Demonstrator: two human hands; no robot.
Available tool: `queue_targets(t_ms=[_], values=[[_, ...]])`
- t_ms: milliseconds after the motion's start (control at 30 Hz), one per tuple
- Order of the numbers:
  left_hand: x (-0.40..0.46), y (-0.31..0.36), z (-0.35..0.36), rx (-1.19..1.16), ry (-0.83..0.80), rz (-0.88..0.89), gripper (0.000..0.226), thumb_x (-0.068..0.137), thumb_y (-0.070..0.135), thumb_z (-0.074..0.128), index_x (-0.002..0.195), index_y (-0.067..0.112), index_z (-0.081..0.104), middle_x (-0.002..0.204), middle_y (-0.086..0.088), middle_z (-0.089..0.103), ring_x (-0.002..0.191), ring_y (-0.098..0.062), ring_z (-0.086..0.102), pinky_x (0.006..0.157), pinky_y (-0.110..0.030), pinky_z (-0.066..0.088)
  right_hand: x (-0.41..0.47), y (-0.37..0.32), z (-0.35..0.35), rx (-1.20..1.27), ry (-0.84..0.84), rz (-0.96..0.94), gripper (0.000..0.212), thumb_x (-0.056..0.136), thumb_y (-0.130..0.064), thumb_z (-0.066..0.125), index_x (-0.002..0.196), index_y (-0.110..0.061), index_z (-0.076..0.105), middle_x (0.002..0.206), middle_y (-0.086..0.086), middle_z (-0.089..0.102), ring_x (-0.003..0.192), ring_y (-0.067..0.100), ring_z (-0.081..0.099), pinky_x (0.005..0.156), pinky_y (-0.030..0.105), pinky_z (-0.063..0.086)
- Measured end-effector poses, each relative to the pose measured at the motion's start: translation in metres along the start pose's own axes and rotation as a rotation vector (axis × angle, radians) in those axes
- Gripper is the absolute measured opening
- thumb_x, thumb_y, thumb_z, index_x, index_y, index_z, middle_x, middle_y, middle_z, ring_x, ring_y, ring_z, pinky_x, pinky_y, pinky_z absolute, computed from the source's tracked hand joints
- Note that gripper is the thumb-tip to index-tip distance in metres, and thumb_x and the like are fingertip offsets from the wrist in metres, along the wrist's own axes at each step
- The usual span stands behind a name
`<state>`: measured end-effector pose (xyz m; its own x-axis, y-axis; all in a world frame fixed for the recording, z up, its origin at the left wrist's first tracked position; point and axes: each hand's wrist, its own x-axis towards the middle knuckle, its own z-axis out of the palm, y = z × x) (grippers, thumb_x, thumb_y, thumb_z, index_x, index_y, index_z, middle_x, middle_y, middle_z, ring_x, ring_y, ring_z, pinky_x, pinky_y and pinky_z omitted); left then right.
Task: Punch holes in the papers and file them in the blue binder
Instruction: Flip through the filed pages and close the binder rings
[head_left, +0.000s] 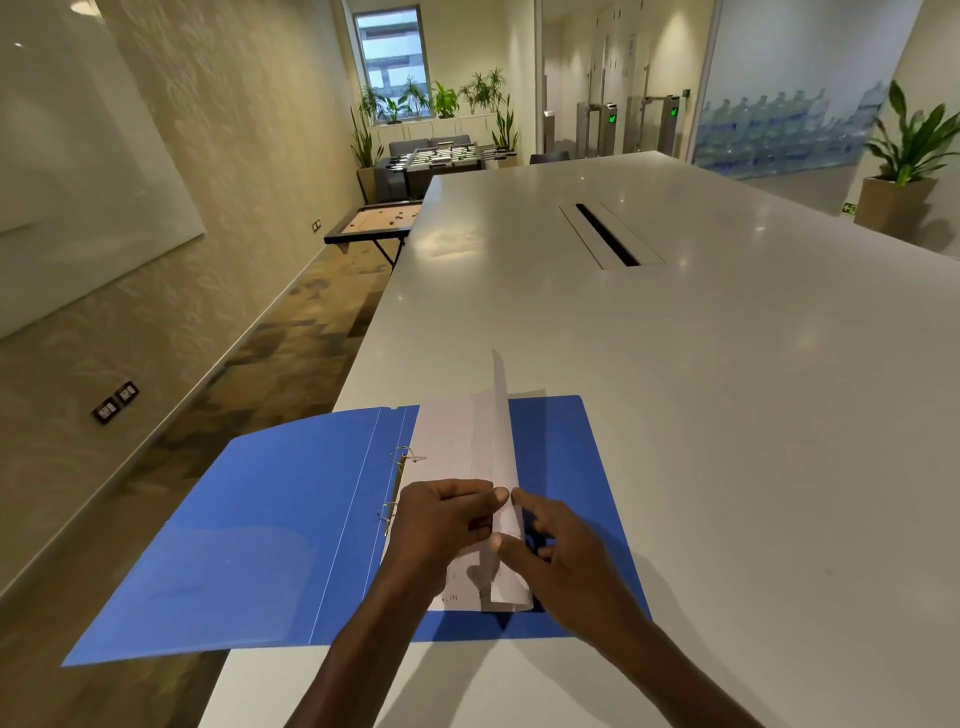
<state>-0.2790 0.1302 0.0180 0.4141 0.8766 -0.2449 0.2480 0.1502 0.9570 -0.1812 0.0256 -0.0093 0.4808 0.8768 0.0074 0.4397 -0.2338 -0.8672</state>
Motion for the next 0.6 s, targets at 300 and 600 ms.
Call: queue_targets(t_ms=[300, 600], values=[[0.002, -0.013, 0.007, -0.018, 0.004, 0.009, 0.02, 0.074, 0.026, 0.079, 0.084, 0.01, 0.074, 0.072, 0.0, 0.074, 0.061, -0.013, 0.07, 0.053, -0.017, 0.053, -0.002, 0.004, 0.011, 0.027, 0.068, 0.049, 0.067, 0.085, -0.046, 0.059, 0.142, -0.023, 0.032, 0.137, -0.004, 0.05, 0.121, 0.014, 0.052, 0.104, 0.03, 0.042], [0.003, -0.01, -0.003, -0.113, -0.057, -0.068, 0.018, 0.08, 0.022, 0.074, 0.095, 0.013, 0.073, 0.093, -0.004, 0.076, 0.083, -0.027, 0.073, 0.073, -0.036, 0.061, 0.003, 0.007, 0.009, 0.204, 0.106, 0.085, 0.056, 0.087, -0.04, 0.062, 0.135, -0.028, 0.037, 0.128, -0.01, 0.054, 0.106, 0.012, 0.058, 0.09, 0.032, 0.052]])
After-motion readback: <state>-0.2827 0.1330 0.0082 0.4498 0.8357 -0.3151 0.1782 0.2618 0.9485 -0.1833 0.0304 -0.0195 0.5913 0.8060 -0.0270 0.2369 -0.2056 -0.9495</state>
